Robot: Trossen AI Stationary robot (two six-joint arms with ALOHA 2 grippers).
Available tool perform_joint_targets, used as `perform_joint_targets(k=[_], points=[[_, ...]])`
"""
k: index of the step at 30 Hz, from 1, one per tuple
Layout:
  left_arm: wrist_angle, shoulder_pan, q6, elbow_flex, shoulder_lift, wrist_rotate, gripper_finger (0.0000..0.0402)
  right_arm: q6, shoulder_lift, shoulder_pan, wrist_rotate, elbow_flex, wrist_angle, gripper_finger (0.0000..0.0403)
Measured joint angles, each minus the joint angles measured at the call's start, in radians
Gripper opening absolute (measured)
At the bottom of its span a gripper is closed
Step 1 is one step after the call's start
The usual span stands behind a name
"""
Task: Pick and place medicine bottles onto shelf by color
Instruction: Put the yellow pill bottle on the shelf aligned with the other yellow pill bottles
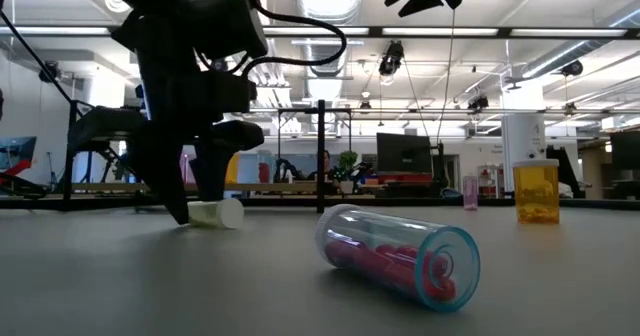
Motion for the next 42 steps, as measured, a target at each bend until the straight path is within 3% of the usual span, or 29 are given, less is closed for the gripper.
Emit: perform_joint_targets(k=[14, 42], points=[[0.001, -0.001, -0.058, 0.045, 0.0, 0.002, 0.0173, 0.0, 0.0, 0.0, 0.0, 0.0, 0.0, 0.0233], [-0.003, -0.017, -0.094, 0.124, 0.119, 0.078, 0.0173, 0.0, 0.0, 0.0, 0.0, 0.0, 0.0, 0.0233]])
